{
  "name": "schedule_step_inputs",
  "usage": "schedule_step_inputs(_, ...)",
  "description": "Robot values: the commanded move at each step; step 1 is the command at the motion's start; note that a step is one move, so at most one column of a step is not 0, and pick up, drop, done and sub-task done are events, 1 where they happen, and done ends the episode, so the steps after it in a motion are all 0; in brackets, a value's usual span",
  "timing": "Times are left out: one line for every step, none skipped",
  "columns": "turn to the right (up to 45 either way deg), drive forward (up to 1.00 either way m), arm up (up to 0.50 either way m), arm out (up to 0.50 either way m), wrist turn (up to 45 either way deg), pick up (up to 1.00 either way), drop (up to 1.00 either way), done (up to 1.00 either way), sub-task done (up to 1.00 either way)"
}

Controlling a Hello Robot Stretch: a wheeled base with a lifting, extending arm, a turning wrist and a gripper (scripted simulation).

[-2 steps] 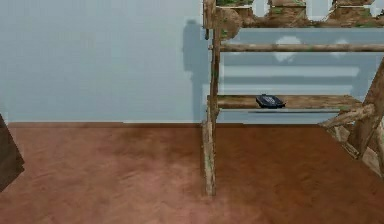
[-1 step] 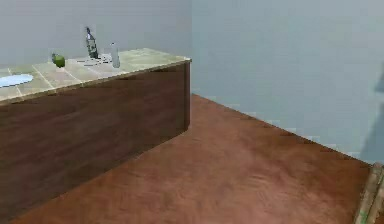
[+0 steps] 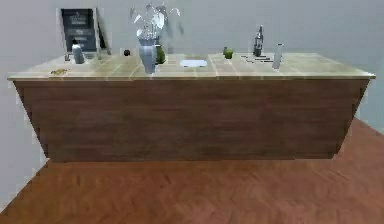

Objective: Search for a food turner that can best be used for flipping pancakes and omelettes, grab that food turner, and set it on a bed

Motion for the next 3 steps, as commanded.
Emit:
schedule_step_inputs(0.0,1.0,0.0,0.0,0.0,0.0,0.0,0.0,0.0)
schedule_step_inputs(3.0,0.0,0.0,0.0,0.0,0.0,0.0,0.0,0.0)
schedule_step_inputs(0.0,0.1,0.0,0.0,0.0,0.0,0.0,0.0,0.0)
